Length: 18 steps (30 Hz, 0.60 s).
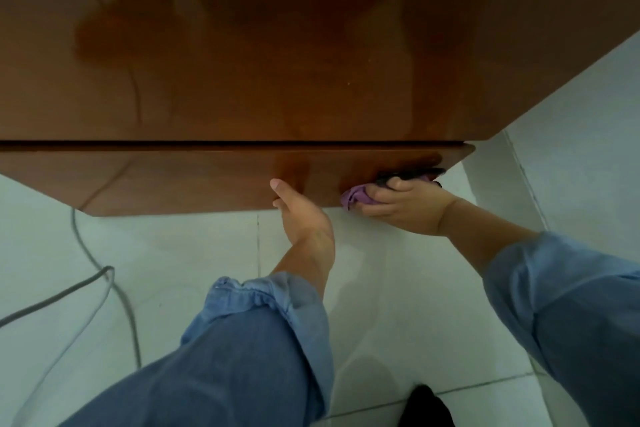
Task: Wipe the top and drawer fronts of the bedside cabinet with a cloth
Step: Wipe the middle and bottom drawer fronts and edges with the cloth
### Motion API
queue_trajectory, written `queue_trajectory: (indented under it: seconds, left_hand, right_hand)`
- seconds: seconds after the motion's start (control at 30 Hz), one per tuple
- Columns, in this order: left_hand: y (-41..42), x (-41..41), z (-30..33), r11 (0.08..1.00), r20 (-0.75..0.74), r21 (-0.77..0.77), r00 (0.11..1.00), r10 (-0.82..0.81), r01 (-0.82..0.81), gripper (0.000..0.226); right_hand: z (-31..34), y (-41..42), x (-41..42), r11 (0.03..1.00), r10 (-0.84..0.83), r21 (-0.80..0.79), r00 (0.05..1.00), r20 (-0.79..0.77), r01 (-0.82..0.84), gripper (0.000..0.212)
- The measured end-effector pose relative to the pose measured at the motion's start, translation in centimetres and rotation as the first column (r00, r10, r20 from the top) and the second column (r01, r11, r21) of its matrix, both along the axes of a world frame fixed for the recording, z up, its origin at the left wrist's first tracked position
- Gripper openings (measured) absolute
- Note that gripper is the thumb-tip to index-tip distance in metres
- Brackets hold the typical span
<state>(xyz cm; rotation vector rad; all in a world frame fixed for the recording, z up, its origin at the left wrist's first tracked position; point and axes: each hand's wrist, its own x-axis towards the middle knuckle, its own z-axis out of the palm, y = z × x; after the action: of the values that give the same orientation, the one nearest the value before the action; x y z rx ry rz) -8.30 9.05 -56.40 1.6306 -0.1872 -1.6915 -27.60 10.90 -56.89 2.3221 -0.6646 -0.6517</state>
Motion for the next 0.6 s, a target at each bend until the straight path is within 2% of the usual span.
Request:
queue_trajectory:
  seconds: [0.2, 0.27, 0.33, 0.37, 0.43, 0.47, 0.53, 0.6]
  left_hand:
    - [2.0, -1.3, 0.9, 0.992, 0.086, -0.062, 0.991, -0.105, 0.111, 0.074]
    - [2.2, -1.5, 1.2, 0.985, 0.091, -0.071, 0.985, -0.147, 0.154, 0.075]
    - [2.2, -1.6, 1.7, 0.976, 0.104, -0.075, 0.975, -0.195, 0.203, 0.076]
    - [2.2, -1.6, 2.1, 0.969, 0.114, -0.078, 0.968, -0.225, 0.234, 0.076]
    - [2.3, -1.4, 3.0, 0.933, 0.165, -0.091, 0.930, -0.330, 0.347, 0.078]
    - [2.5, -1.3, 3.4, 0.899, 0.203, -0.097, 0.893, -0.402, 0.427, 0.078]
    - [3.2, -0.8, 4.4, 0.788, 0.290, -0.099, 0.775, -0.561, 0.608, 0.072]
    - [4.0, -0.5, 5.9, 0.645, 0.353, -0.116, 0.638, -0.684, 0.756, 0.059]
  right_hand:
    - [-0.1, 2.4, -3.9, 0.980, -0.152, 0.127, 0.988, -0.015, 0.152, 0.037]
    - [1.1, 3.5, -4.2, 0.938, -0.310, 0.159, 0.951, -0.016, 0.309, 0.040]
    - [2.3, 5.2, -3.8, 0.844, -0.521, 0.149, 0.854, 0.003, 0.515, 0.047]
    - [2.6, 6.2, -3.5, 0.753, -0.651, 0.163, 0.758, 0.037, 0.638, 0.049]
    - [3.0, 7.9, -1.9, 0.438, -0.894, 0.257, 0.387, 0.224, 0.862, 0.053]
    - [3.1, 8.4, -0.7, 0.301, -0.926, 0.313, 0.198, 0.322, 0.901, 0.056]
    - [3.3, 9.0, 1.9, 0.124, -0.875, 0.462, -0.122, 0.468, 0.878, 0.062]
    - [4.3, 9.5, 4.0, 0.061, -0.756, 0.650, -0.391, 0.525, 0.757, 0.067]
